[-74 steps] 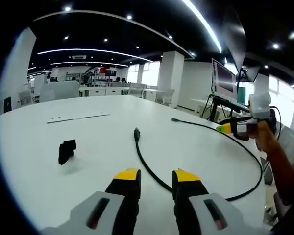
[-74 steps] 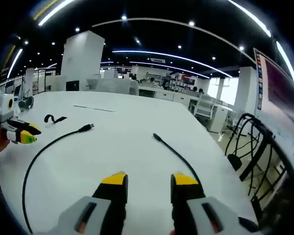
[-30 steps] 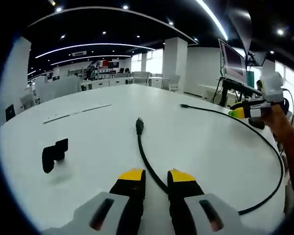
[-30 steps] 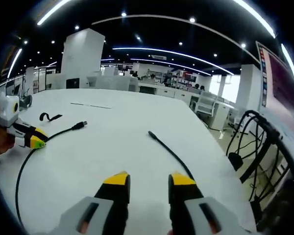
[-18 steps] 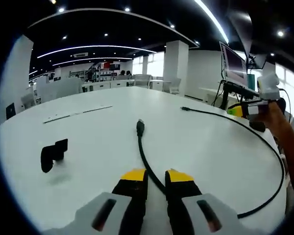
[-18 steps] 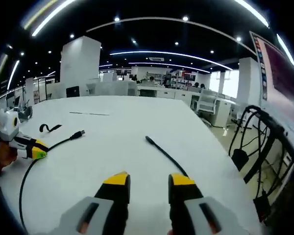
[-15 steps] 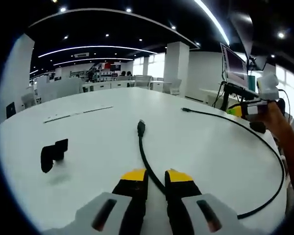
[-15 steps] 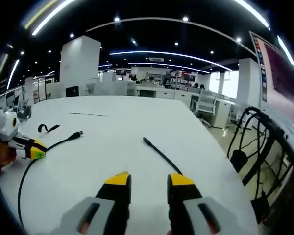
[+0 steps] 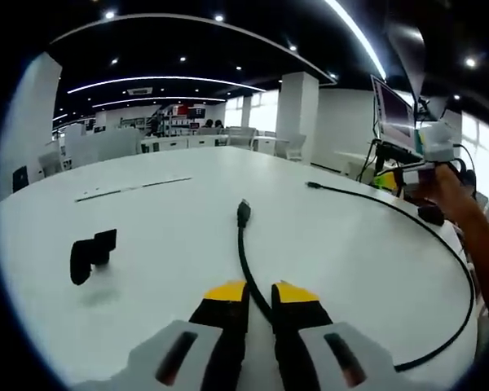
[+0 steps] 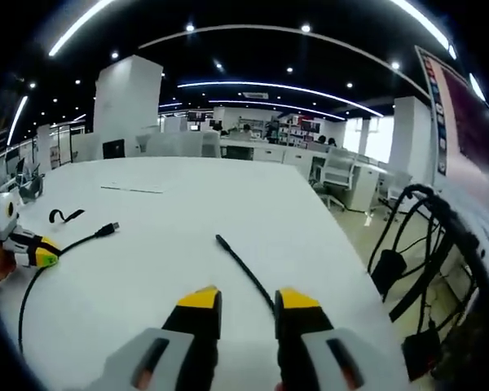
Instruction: Find the charging cable on the desk, coil it up and secure with Velcro.
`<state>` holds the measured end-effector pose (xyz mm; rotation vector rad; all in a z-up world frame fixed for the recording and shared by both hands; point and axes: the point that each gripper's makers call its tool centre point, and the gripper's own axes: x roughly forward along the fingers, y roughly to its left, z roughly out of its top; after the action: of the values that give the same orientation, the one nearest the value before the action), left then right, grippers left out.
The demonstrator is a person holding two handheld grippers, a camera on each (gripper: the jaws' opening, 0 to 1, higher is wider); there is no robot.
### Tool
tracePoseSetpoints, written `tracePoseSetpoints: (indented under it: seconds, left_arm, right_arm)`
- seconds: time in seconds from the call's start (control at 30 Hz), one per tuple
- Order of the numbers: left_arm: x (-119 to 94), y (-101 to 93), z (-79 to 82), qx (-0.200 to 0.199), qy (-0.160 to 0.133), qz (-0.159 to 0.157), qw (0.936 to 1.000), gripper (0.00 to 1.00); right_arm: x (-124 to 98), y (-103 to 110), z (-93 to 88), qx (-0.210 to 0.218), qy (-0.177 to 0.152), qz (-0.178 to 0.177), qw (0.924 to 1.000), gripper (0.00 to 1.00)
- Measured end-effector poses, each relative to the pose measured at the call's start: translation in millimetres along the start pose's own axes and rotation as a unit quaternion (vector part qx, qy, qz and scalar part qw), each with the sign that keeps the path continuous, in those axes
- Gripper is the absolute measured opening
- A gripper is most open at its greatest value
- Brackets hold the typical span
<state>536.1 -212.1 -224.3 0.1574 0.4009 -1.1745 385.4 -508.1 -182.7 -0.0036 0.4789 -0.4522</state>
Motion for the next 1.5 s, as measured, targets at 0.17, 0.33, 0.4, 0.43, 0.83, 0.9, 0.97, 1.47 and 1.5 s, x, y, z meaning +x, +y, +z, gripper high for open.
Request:
tracePoseSetpoints:
  seconds: [0.17,0.33,0.4,0.43,0.83,0.9,0.97,1.47,1.5]
  left_arm:
    - [0,0.1,0.0,-0.001,-0.001,0.001,1.0,0.1]
    - [1,-0.7,-0.1,-0.002,-0.003,0.0,1.0,0.1]
    - [1,-0.9,-0.3,-0.002,-0.003,0.001,1.0,0.09]
    - [1,-0.9,-0.3,-0.002,-0.004,0.001,1.0,0.09]
    - [2,-2.0,-0.3,-0.003,-0.005,0.0,1.0,0.07]
    - [2,-2.2,-0.3,-0.003,-0.005,0.0,1.0,0.07]
    - [2,-2.4,-0.2,-0.001,-0.006,0.0,1.0,0.07]
    - [3,-2.7,0.9,0.001,-0.009,-0.001,1.0,0.06]
    - [3,-2.8,0.8,0.001,-0.009,-0.001,1.0,0.06]
  right_arm:
    - [5,-5,-1.7,0.001,0.004,-0.002,1.0,0.27]
    - [11,-7,-2.5,0.007,0.005,0.007,0.9999,0.22]
    - [14,-7,-6.2,0.002,0.011,0.006,0.9999,0.22]
    - [14,-7,-6.7,0.002,0.012,0.006,0.9999,0.21]
    - [29,-10,-10.5,-0.006,0.03,0.015,0.9994,0.2]
    - [32,-10,-12.4,-0.005,0.035,0.019,0.9992,0.2]
    - [36,-9,-13.3,-0.004,0.037,0.022,0.999,0.2]
    - [47,3,-25.4,-0.019,0.058,0.034,0.9976,0.17]
    - [48,4,-25.9,-0.019,0.058,0.035,0.9975,0.17]
